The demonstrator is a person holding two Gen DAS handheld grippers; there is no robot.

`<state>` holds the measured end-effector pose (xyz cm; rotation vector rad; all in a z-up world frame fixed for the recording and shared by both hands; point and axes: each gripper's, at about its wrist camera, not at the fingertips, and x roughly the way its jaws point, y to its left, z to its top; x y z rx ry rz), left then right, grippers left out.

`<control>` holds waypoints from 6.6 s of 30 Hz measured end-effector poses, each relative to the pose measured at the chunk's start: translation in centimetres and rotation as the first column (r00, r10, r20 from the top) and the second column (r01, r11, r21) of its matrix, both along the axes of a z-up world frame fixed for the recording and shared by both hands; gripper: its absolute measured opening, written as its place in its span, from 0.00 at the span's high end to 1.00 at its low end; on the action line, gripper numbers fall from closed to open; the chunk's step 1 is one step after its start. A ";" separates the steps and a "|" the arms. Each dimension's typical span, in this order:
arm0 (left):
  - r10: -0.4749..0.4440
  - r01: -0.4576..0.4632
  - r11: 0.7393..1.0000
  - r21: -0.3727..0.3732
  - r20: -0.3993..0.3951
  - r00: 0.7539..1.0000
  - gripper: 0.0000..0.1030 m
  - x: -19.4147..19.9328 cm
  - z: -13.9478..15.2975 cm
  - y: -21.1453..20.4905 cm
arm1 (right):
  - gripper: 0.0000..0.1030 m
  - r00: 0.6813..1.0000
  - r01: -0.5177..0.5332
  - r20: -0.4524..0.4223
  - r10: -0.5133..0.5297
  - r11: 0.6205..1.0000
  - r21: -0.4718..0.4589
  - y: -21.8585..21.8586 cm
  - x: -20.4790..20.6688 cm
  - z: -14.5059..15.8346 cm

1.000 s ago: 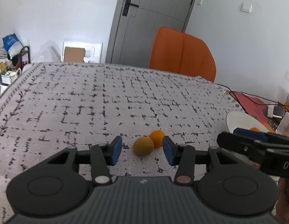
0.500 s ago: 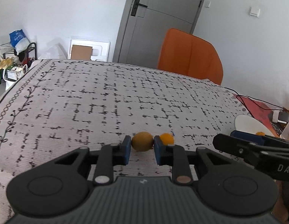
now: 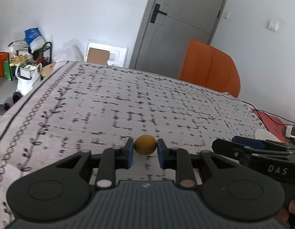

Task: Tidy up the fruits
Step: 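Grasp the yellow-brown fruit with the left gripper while the right gripper grasps the last orange, then carry the yellow-brown fruit with the left gripper while the right gripper carries the orange to the plate, then open the left gripper over the plate while the right gripper releases the orange there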

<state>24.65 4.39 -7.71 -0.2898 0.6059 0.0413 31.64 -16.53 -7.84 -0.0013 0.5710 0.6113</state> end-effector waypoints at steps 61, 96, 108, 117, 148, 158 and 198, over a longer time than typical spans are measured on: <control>0.028 -0.027 1.000 -0.016 0.048 0.998 0.76 -3.5 1.7 1.4 | 0.78 1.000 -0.010 -0.024 0.009 1.000 -0.026 0.4 -2.5 -0.5; -0.213 0.207 0.976 0.065 0.109 0.971 0.76 -2.9 4.8 -12.3 | 0.78 0.974 0.208 0.071 -0.216 0.973 0.101 -12.8 -6.2 2.3; -0.270 0.263 0.963 0.066 0.130 0.954 0.76 -1.8 5.2 -15.8 | 0.78 0.955 0.280 0.062 -0.289 0.952 0.125 -16.5 -6.3 1.6; -0.308 0.301 0.951 0.073 0.125 0.943 0.76 -0.9 5.0 -17.7 | 0.78 0.942 0.321 0.057 -0.330 0.937 0.135 -18.6 -6.5 1.2; -0.343 0.338 0.938 0.077 0.058 0.938 0.74 3.6 2.5 -22.4 | 0.78 0.908 0.413 0.009 -0.419 0.898 0.149 -23.5 -3.8 -0.9; -0.321 0.317 0.945 0.077 0.048 0.946 0.72 2.9 2.7 -21.1 | 0.78 0.907 0.415 0.012 -0.421 0.896 0.157 -23.6 -3.2 -0.5; -0.181 0.163 0.971 0.176 0.088 0.980 0.14 -6.5 6.0 -13.6 | 0.14 0.941 0.326 0.054 -0.335 0.936 0.133 -18.0 -10.0 2.1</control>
